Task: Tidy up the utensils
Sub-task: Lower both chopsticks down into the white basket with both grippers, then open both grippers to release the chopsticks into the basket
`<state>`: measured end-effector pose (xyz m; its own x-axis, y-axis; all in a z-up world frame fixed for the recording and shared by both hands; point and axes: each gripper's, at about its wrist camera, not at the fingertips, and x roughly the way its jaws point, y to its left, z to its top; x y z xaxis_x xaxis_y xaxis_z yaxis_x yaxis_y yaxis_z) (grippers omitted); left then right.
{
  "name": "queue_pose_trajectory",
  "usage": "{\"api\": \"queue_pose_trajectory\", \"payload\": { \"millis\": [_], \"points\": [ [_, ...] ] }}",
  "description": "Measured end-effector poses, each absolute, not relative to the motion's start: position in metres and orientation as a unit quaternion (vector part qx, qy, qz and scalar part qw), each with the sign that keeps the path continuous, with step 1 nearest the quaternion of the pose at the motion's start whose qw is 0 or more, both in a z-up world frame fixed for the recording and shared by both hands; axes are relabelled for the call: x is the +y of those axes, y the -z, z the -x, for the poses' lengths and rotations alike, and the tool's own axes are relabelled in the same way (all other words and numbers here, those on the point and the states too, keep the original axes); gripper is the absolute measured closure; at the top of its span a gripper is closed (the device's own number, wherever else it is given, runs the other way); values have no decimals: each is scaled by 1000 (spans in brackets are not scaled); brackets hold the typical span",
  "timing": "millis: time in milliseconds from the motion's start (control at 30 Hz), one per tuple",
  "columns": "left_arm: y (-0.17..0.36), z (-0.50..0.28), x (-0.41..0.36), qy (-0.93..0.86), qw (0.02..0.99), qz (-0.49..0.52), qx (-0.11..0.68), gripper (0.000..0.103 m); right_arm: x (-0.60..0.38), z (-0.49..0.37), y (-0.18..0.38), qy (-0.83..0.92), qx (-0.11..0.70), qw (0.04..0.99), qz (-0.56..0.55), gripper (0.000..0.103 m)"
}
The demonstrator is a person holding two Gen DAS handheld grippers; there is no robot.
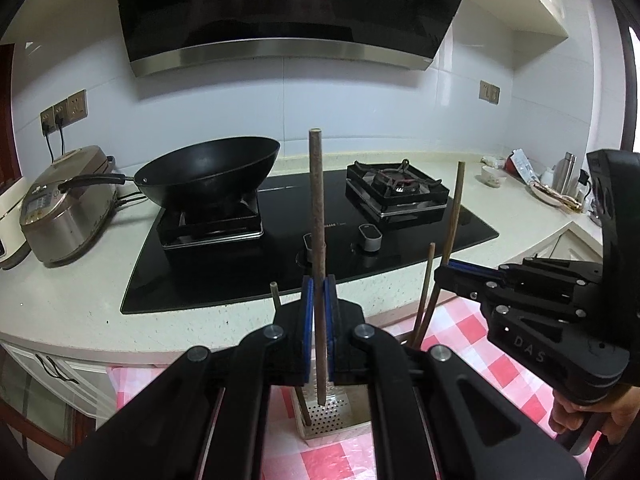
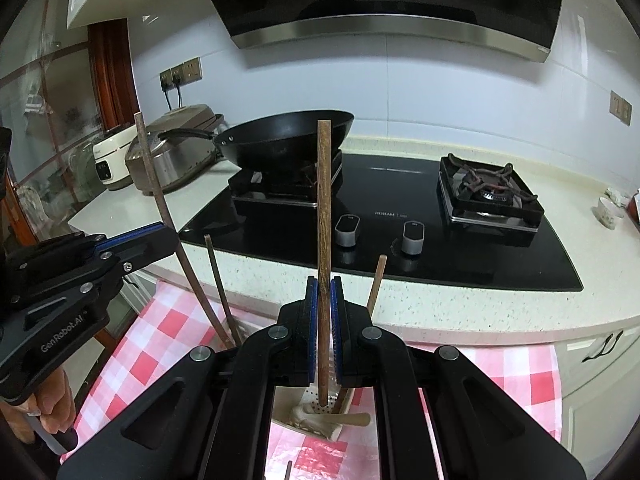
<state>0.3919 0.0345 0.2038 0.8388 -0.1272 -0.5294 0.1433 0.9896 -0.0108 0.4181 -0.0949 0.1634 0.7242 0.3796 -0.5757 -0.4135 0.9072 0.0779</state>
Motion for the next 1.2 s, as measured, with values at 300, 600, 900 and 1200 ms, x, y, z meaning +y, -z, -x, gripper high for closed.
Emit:
{"api": "queue_pose_trajectory", "payload": {
  "millis": [300,600,900,1200],
  "points": [
    [-178,-403,31,69,953,-17,295,98,-95,-424,-150,-211,314,925,29,95],
    [-157,-410,27,69,947,-16,315,98,-93,-427,-135,-211,330,920,34,95],
    [-141,-418,27,55,936,-9,347,98,-94,-431,-124,-212,344,914,34,95],
    [-137,-417,24,54,935,-16,351,97,-87,-435,-116,-215,356,908,42,95]
  ]
}}
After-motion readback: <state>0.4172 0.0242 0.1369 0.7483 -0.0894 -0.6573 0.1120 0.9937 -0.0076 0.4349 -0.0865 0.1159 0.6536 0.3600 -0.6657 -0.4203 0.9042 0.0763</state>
